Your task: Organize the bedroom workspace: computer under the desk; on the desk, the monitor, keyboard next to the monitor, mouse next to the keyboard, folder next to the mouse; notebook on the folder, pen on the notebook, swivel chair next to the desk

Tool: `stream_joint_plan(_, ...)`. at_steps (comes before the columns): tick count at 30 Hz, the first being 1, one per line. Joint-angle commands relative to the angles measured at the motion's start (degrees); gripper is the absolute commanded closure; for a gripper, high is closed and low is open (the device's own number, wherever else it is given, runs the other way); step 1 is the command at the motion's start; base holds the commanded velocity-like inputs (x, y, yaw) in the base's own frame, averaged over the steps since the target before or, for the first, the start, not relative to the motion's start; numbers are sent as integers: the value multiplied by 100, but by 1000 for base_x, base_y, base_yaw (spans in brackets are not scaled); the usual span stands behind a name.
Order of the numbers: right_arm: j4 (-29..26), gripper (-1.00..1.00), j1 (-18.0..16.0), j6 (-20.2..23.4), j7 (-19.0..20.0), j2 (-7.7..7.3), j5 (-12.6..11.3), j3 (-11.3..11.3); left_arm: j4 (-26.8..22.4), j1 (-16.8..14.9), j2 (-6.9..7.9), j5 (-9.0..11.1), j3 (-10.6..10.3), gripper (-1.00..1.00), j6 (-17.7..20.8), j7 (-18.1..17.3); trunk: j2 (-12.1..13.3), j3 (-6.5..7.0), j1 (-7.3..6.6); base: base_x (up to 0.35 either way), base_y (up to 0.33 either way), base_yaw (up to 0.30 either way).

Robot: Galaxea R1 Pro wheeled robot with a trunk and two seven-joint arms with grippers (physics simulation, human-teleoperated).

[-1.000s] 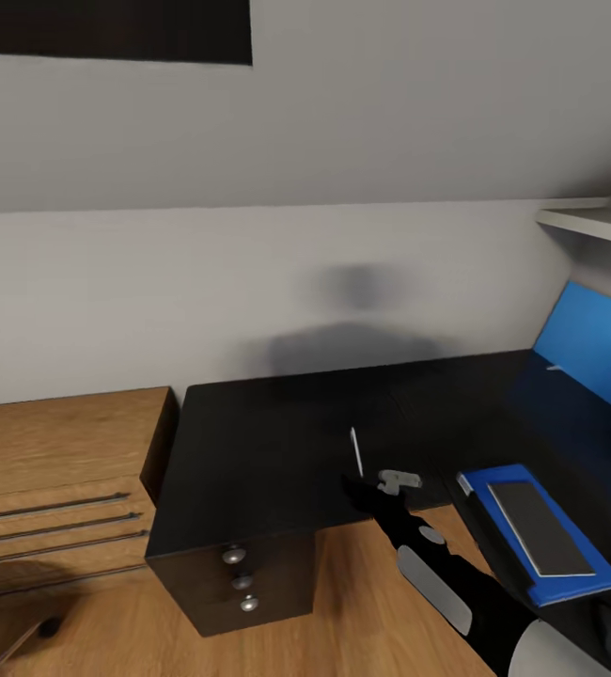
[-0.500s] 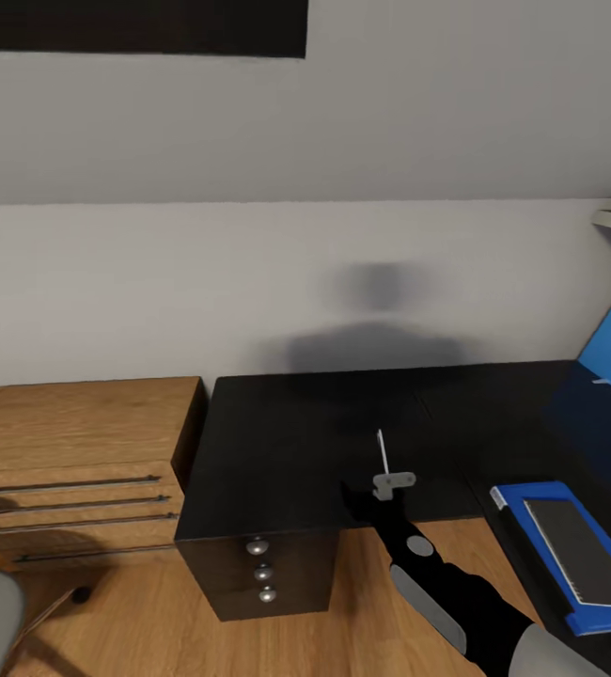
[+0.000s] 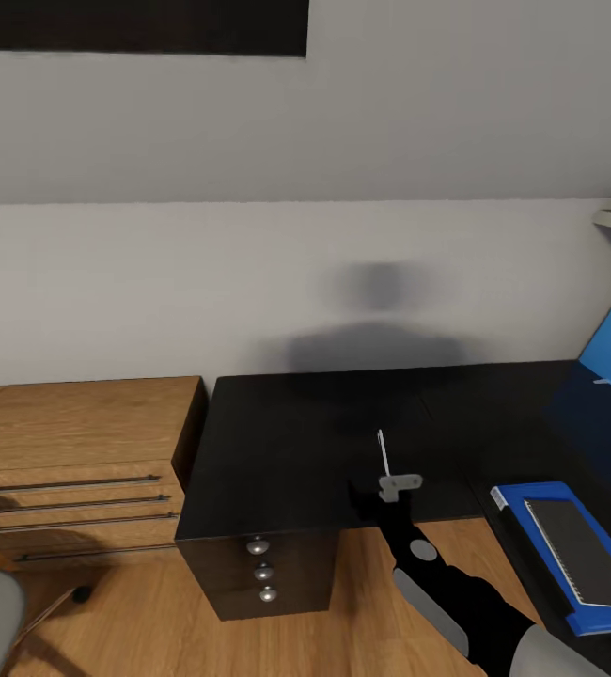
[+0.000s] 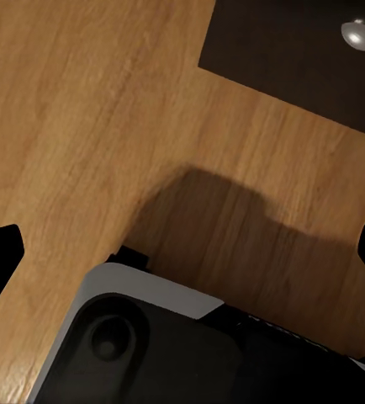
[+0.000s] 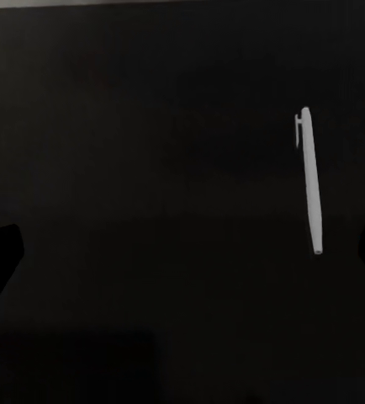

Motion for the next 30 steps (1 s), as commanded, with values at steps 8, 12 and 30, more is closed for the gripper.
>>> stream_joint_plan(8, 49, -100, -11, -80, -2, 14, -63, 60, 2, -4, 4, 48, -55, -100, -27, 23, -7, -8, 2, 0, 0, 0)
stream_joint_plan(12, 52, -100, -11, -77, -5, 18, -64, 63, 2, -4, 4, 48, -53, -100, -27, 21, -7, -8, 2, 0, 0, 0)
stream_joint_plan(30, 55, -100, -11, 178, -179, 73, -199, -21, 2, -4, 5, 48, -37, -100, -42, 50, -7, -8, 2, 39, 0, 0)
